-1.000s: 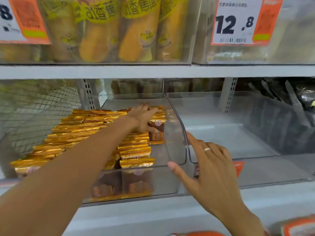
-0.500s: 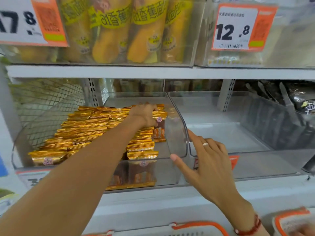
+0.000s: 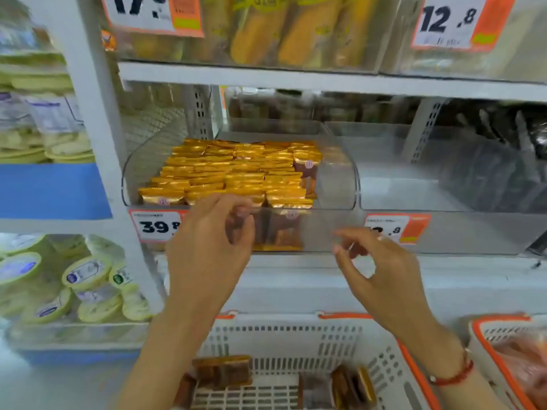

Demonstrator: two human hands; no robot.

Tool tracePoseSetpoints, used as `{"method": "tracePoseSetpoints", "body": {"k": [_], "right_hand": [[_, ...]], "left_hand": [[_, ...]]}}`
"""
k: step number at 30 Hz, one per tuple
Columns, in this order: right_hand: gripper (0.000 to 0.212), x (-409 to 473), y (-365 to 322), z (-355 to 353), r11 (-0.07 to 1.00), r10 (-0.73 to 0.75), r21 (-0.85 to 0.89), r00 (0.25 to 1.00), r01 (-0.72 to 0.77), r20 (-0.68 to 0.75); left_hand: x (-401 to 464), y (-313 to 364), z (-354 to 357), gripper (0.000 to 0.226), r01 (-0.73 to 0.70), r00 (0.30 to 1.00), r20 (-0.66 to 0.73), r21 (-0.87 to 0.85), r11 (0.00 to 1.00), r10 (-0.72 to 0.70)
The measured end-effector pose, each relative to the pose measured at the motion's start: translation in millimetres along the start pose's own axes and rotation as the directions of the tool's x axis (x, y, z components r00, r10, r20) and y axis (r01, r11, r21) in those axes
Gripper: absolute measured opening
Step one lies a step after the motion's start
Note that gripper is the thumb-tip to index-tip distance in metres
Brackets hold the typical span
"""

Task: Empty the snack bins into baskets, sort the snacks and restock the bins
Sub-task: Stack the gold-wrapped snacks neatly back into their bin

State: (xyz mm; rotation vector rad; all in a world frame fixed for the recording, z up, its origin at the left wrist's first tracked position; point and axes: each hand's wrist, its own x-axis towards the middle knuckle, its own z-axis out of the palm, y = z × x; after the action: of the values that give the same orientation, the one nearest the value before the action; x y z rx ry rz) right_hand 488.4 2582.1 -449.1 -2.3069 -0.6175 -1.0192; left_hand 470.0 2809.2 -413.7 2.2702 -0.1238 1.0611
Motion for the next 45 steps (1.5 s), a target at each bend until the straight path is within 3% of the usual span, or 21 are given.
{"method": "tracePoseSetpoints", "body": {"k": [2, 3, 7, 10, 12, 15, 18, 19, 23, 26, 28, 30, 31, 33, 35, 36, 37, 39, 42, 43, 45], "right_hand": [[0.026, -34.6, -8.8, 22.3, 0.995, 0.07, 0.048, 0.955, -0.088, 0.289], [0.026, -53.8, -12.3, 36.7, 0.99, 0.104, 0.042, 0.884, -0.138, 0.457], [0.029, -137.1, -29.2, 98.2, 0.981, 0.108, -0.016, 0.478, -0.192, 0.872], [0.045, -199.0, -57.2, 139.3, 0.986, 0.046, -0.002, 0.255, -0.17, 0.966], [0.064, -228.3, -76.1, 167.7, 0.995, -0.036, 0.053, 0.205, -0.081, 0.978], [0.082, -256.7, -95.3, 219.2, 0.989, -0.129, 0.114, 0.17, 0.095, 0.977], [0.082, -276.5, -104.4, 259.7, 0.94, -0.175, 0.134, 0.107, 0.313, 0.979], [0.078, -280.5, -101.5, 265.9, 0.925, -0.159, 0.116, 0.091, 0.362, 0.983], [0.062, -284.2, -64.5, 261.8, 0.892, -0.192, 0.093, 0.185, 0.442, 0.964], [0.053, -275.7, -23.0, 226.0, 0.99, -0.057, 0.026, 0.223, 0.142, 0.973], [0.04, -261.1, -7.7, 200.0, 0.995, 0.067, -0.039, 0.34, -0.09, 0.938], [0.031, -241.4, -6.5, 177.2, 0.971, 0.112, 0.003, 0.462, -0.24, 0.88], [0.029, -232.5, -9.3, 168.8, 0.959, 0.1, 0.063, 0.537, -0.277, 0.838], [0.027, -211.9, -23.5, 156.9, 0.945, 0.06, 0.19, 0.716, -0.265, 0.696], [0.021, -193.7, -43.9, 152.1, 0.956, 0.004, 0.248, 0.849, -0.159, 0.529], [0.023, -188.4, -55.0, 151.7, 0.962, -0.037, 0.254, 0.876, -0.099, 0.481], [0.026, -186.8, -63.7, 152.4, 0.96, -0.071, 0.27, 0.874, -0.07, 0.481], [0.044, -190.9, -73.4, 155.2, 0.933, -0.084, 0.329, 0.803, -0.144, 0.59], [0.064, -215.8, -68.8, 169.8, 0.852, 0.097, 0.254, 0.615, -0.458, 0.783], [0.064, -227.5, -64.9, 179.4, 0.853, 0.162, 0.151, 0.529, -0.499, 0.833], [0.064, -255.2, -59.3, 201.7, 0.911, 0.233, -0.114, 0.266, -0.395, 0.936]], "left_hand": [[-53.0, -22.1, -11.7, 0.013, 0.1, 0.993, -0.068, 0.093, 0.991, -0.094], [-78.5, -35.1, -14.4, 0.013, 0.175, 0.983, -0.079, 0.128, 0.976, -0.166], [-172.4, -102.1, -17.1, 0.039, 0.535, 0.834, -0.034, 0.292, 0.792, -0.551], [-221.7, -134.9, -18.5, 0.056, 0.634, 0.689, 0.047, 0.444, 0.633, -0.723], [-235.0, -140.2, -15.9, 0.055, 0.648, 0.631, 0.072, 0.5, 0.575, -0.773], [-239.5, -144.4, -10.3, 0.052, 0.628, 0.638, 0.056, 0.54, 0.561, -0.768], [-242.8, -147.5, -7.3, 0.056, 0.598, 0.656, 0.045, 0.579, 0.555, -0.753], [-242.9, -145.9, -6.5, 0.057, 0.593, 0.666, 0.042, 0.576, 0.562, -0.745], [-243.2, -147.0, -3.4, 0.058, 0.632, 0.646, -0.008, 0.566, 0.529, -0.763], [-241.0, -143.2, 1.0, 0.055, 0.637, 0.686, -0.053, 0.526, 0.563, -0.726], [-236.9, -129.7, 11.0, 0.044, 0.627, 0.738, -0.045, 0.415, 0.659, -0.673], [-235.0, -114.2, 23.8, 0.026, 0.637, 0.715, 0.097, 0.317, 0.702, -0.692], [-236.4, -108.0, 29.4, 0.025, 0.671, 0.647, 0.21, 0.299, 0.678, -0.733], [-235.7, -102.6, 34.1, 0.043, 0.833, 0.367, 0.449, 0.231, 0.503, -0.815], [-228.2, -103.8, 29.8, 0.055, 0.994, 0.02, 0.664, 0.07, 0.088, -0.748], [-226.6, -106.5, 26.4, 0.054, 0.995, -0.063, 0.746, -0.001, -0.097, -0.663], [-225.8, -109.6, 22.6, 0.049, 0.973, -0.071, 0.799, -0.076, -0.218, -0.597], [-224.7, -117.0, 17.3, 0.032, 0.947, -0.002, 0.792, -0.195, -0.257, -0.61], [-228.8, -126.9, 14.6, 0.022, 0.957, 0.094, 0.597, -0.274, -0.093, -0.797], [-231.0, -128.3, 14.2, 0.024, 0.958, 0.145, 0.525, -0.287, -0.015, -0.838], [-238.1, -128.0, 14.9, 0.032, 0.955, 0.235, 0.453, -0.274, 0.117, -0.86]]}}
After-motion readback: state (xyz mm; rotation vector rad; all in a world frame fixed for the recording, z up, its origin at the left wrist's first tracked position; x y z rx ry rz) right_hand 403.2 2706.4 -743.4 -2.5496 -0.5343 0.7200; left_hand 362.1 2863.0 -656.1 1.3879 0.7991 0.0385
